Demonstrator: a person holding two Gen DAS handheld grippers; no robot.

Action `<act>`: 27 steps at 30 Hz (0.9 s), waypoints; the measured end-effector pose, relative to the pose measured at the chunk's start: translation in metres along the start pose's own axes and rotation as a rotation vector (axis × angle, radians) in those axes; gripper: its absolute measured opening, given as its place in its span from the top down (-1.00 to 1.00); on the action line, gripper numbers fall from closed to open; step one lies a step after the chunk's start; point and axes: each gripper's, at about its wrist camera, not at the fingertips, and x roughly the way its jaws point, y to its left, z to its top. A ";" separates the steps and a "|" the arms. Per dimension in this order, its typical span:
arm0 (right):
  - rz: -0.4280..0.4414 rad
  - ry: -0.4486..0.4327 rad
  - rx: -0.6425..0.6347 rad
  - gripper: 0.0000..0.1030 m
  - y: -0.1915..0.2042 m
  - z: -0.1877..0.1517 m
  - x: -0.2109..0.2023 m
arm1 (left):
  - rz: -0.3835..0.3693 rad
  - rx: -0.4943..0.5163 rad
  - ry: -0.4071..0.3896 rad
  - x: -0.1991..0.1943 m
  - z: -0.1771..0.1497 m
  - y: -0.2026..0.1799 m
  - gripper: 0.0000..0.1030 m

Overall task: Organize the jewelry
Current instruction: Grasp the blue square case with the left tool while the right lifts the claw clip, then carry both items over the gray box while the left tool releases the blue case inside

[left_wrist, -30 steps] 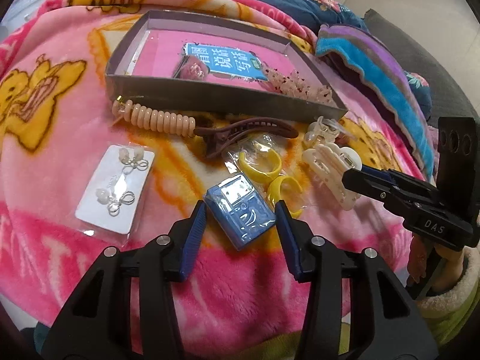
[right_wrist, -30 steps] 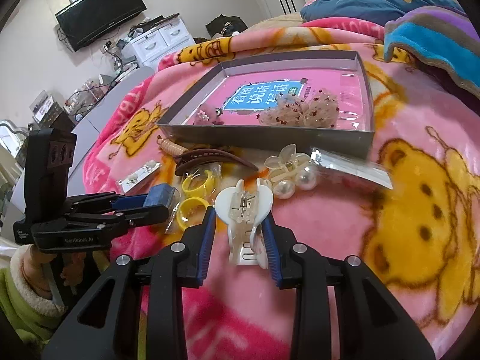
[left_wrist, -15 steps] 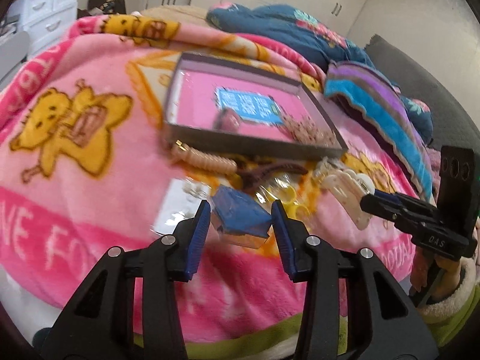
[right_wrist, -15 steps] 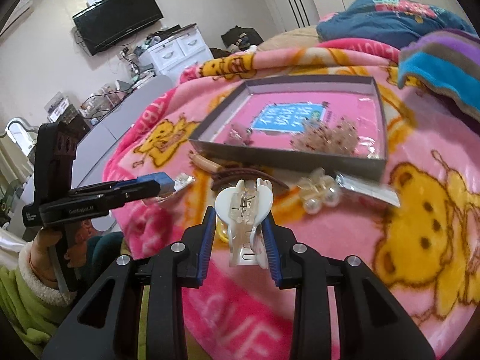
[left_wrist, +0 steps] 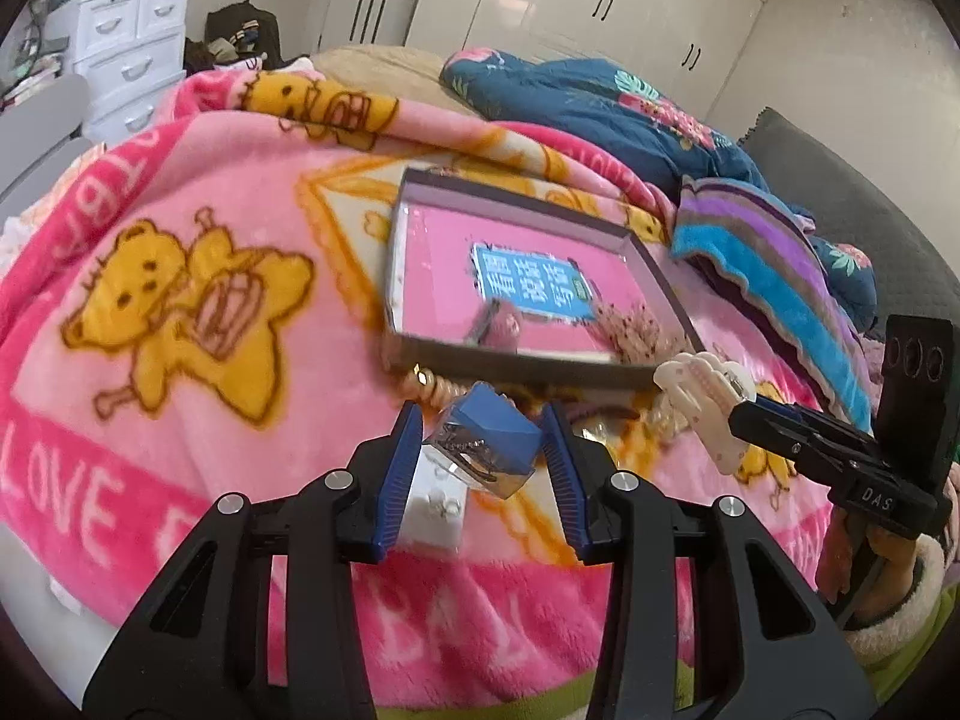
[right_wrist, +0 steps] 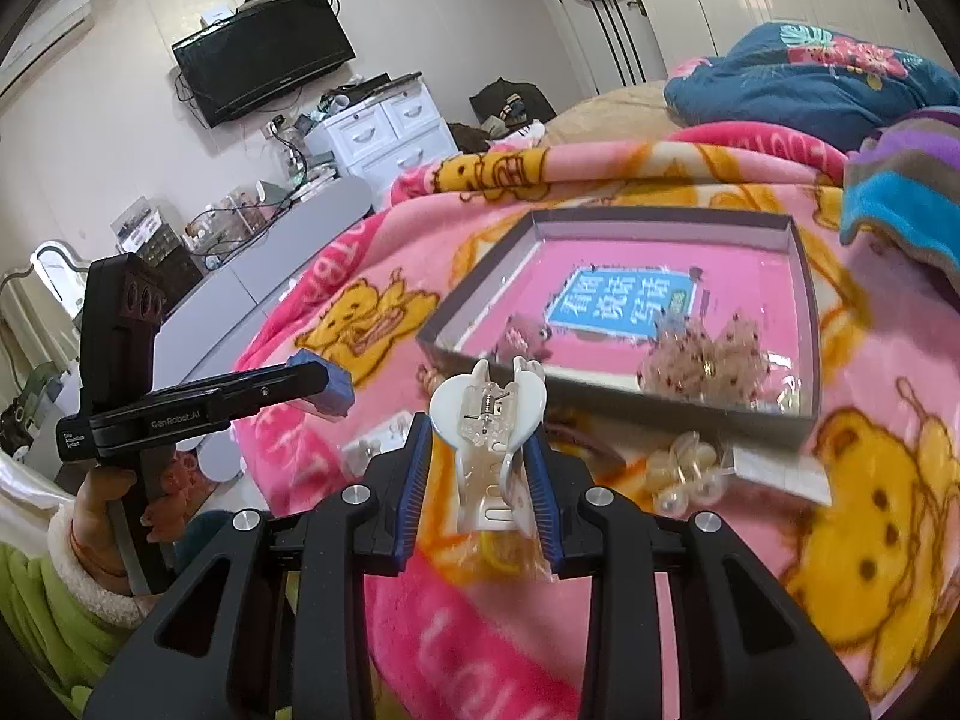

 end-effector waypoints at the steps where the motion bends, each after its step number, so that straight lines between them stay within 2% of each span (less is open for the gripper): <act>1: 0.001 -0.004 -0.003 0.42 0.000 0.001 0.000 | 0.003 0.001 -0.005 0.000 0.002 0.000 0.37; 10: -0.003 -0.049 -0.007 0.42 -0.006 0.020 -0.003 | 0.019 0.009 -0.030 0.004 0.029 0.001 0.37; 27: -0.079 -0.140 0.005 0.42 -0.038 0.055 -0.015 | 0.020 0.050 -0.025 0.033 0.070 -0.011 0.39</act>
